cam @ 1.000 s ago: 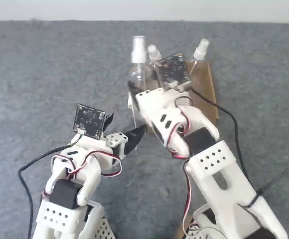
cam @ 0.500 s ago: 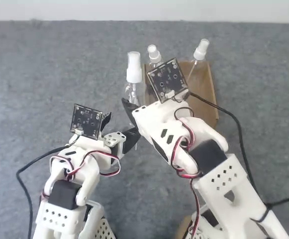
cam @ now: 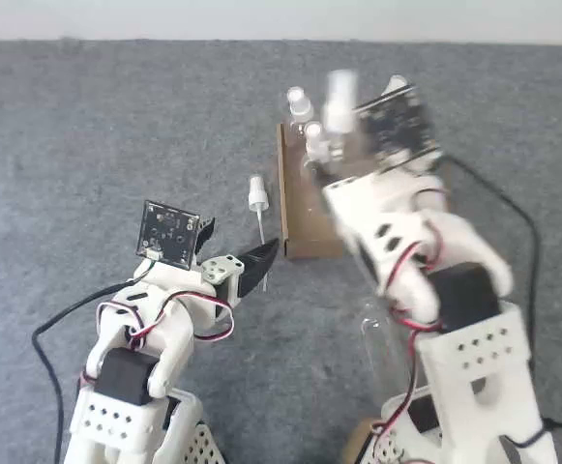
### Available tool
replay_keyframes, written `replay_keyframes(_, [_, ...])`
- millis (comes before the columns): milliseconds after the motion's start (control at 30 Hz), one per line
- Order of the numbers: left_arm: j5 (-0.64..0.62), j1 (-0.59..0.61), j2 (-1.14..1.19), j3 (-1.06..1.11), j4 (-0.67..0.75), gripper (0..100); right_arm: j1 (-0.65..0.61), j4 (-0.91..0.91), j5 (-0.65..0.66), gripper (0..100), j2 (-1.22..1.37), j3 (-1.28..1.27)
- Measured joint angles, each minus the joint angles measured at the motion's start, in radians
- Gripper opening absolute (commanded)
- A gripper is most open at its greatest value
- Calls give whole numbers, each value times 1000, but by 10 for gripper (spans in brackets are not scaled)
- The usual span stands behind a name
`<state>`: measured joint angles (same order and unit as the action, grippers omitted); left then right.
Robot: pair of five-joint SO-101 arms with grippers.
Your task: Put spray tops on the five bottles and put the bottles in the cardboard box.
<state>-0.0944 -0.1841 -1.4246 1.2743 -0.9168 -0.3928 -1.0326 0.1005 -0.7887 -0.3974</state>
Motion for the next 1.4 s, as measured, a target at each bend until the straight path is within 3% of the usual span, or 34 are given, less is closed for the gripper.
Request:
replay_keyframes(200, [0,100,0,0,40,156,192,8,43,6,0,-6])
replay_keyframes(367, [0,140,0,43,98,2,233,166,49,6,0,-169])
replay_keyframes(633, [0,146,0,51,115,27,239,493,51,6,0,-428])
replay_keyframes(833, [0,147,0,51,115,213,239,690,51,6,14,-528])
replay_keyframes(1033, [0,144,0,51,115,3,270,872,14,6,178,-548])
replay_keyframes(1267, [0,147,0,51,115,196,304,1049,-48,6,377,-548])
replay_keyframes(1333, [0,147,0,51,115,137,301,1080,-48,6,416,-548])
replay_keyframes(1400, [0,147,0,51,115,18,304,1111,-51,6,445,-548])
